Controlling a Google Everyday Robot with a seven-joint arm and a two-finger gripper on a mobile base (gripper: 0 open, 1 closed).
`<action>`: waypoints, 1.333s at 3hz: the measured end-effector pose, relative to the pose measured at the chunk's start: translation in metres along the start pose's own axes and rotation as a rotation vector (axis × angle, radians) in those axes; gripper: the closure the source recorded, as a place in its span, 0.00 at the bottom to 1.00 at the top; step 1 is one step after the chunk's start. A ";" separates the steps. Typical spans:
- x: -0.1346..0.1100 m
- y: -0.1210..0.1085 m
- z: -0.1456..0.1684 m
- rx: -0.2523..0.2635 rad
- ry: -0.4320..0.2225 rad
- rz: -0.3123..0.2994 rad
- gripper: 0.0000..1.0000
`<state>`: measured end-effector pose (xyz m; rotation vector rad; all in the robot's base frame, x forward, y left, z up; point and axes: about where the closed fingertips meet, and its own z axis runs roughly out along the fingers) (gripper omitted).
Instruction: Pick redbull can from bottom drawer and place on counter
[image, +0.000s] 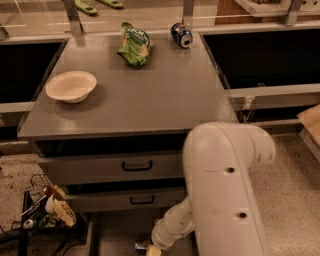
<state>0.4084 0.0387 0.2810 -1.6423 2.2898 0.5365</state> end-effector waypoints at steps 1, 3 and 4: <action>0.006 -0.003 0.005 -0.046 -0.052 0.013 0.00; 0.009 -0.003 0.016 -0.055 -0.042 0.034 0.00; 0.015 -0.007 0.035 -0.081 -0.042 0.069 0.00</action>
Offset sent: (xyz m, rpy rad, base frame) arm 0.0006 -0.0027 -0.0057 0.0516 0.0239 0.0014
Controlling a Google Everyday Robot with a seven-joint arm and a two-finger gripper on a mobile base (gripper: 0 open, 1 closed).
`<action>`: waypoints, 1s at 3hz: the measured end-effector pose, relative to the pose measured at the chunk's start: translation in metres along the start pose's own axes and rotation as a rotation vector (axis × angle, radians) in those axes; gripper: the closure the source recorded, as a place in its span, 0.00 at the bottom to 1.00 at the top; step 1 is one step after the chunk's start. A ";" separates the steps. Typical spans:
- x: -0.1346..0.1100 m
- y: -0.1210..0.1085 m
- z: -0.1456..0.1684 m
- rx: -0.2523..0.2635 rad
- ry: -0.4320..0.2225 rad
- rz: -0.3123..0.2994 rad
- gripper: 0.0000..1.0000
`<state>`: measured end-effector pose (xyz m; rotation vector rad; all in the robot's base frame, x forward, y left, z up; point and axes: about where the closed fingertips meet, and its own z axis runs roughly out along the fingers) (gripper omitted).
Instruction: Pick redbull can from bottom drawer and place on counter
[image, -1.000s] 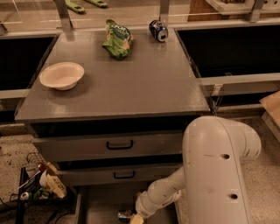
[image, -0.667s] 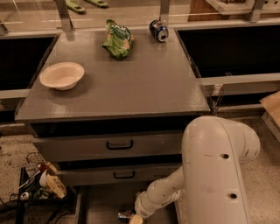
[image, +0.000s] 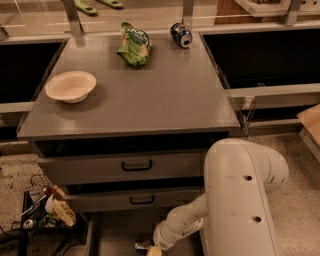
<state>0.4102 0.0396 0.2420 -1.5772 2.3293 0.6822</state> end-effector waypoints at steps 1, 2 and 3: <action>0.000 0.001 0.002 -0.002 -0.001 -0.001 0.00; -0.011 -0.004 0.014 0.027 -0.044 0.005 0.00; -0.010 -0.004 0.017 0.019 -0.049 0.007 0.00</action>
Offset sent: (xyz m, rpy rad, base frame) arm 0.0113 0.0146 -0.0089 0.0491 -0.0448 -0.0491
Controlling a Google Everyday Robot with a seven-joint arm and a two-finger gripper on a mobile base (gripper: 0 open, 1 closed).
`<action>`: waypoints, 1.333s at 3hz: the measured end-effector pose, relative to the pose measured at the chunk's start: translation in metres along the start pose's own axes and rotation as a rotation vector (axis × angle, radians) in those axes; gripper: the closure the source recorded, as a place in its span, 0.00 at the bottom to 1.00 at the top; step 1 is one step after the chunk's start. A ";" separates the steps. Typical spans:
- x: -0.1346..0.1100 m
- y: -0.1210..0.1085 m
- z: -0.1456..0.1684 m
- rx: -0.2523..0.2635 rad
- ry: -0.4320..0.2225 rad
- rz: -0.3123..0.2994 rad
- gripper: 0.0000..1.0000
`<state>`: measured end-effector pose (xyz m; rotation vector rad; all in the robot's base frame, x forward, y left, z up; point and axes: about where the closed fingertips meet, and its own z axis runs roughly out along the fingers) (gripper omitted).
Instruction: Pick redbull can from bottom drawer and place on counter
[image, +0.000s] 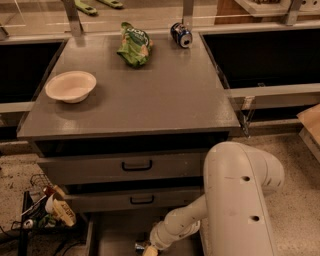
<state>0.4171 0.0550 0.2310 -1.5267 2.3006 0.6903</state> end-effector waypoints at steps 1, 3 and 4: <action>0.010 -0.025 0.015 -0.004 -0.012 0.029 0.00; 0.017 -0.019 0.045 -0.023 -0.024 0.020 0.00; 0.030 -0.012 0.077 -0.041 0.001 0.026 0.00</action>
Offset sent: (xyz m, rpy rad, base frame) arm 0.0337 -0.0181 -0.0340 0.0094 0.0103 -0.0434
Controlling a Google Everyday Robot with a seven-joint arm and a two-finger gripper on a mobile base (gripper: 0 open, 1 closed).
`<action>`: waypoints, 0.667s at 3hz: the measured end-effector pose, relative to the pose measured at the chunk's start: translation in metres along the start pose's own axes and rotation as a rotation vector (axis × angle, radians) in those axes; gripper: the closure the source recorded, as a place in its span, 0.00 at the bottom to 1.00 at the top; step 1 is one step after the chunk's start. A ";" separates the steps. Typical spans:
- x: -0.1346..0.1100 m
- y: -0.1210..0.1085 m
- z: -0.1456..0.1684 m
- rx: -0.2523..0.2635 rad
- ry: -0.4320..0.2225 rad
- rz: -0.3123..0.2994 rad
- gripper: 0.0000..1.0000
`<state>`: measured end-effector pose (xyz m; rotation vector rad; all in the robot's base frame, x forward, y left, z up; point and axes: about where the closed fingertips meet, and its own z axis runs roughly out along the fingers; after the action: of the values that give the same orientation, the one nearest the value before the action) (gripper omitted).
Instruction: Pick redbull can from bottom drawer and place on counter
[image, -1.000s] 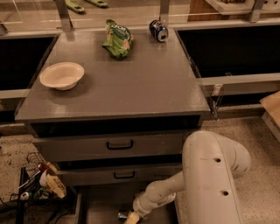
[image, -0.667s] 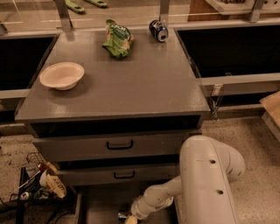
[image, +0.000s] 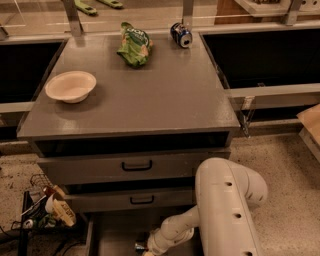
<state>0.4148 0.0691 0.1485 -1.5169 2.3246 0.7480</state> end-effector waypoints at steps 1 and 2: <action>0.000 0.000 0.000 0.000 0.000 0.000 0.00; -0.008 -0.027 0.003 0.031 -0.032 0.026 0.00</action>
Offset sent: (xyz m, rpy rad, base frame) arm 0.0158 -0.0106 0.0113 0.0024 -0.0224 -0.0715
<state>0.4429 0.0682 0.1423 -1.4546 2.3257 0.7339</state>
